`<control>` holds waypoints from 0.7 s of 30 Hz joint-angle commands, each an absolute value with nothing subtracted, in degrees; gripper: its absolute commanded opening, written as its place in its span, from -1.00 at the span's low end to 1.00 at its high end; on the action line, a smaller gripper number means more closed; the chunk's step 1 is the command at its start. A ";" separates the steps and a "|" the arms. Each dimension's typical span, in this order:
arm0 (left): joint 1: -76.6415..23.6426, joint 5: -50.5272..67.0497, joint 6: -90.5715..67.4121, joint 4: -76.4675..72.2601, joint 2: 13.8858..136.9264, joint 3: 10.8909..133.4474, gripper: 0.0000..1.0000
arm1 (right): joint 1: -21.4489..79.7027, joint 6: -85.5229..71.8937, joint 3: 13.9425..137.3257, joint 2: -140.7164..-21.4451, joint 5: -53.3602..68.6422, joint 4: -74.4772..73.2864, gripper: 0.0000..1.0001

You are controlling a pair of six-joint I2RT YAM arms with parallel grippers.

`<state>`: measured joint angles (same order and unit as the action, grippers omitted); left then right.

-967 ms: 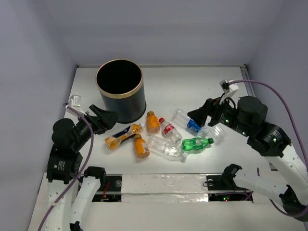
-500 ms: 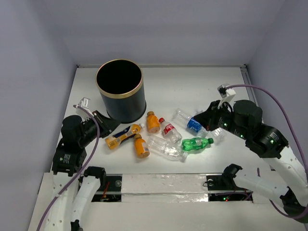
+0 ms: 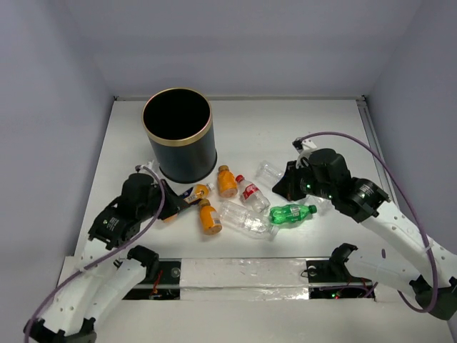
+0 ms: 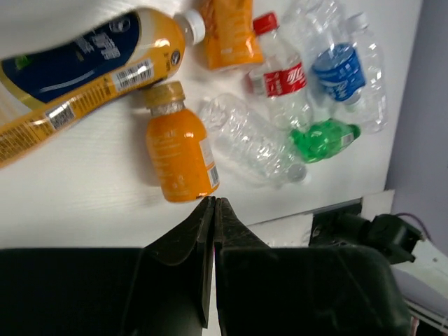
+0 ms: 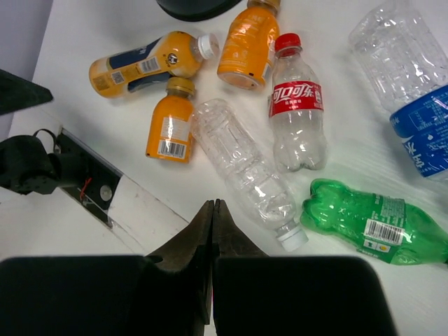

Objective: Put the plastic bottles in the bin

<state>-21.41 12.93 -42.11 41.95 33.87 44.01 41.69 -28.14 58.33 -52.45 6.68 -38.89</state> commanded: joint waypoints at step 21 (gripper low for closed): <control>-63.46 -18.28 -79.19 35.16 55.54 40.43 0.40 | 42.10 -27.07 56.43 -50.53 9.66 -36.56 0.33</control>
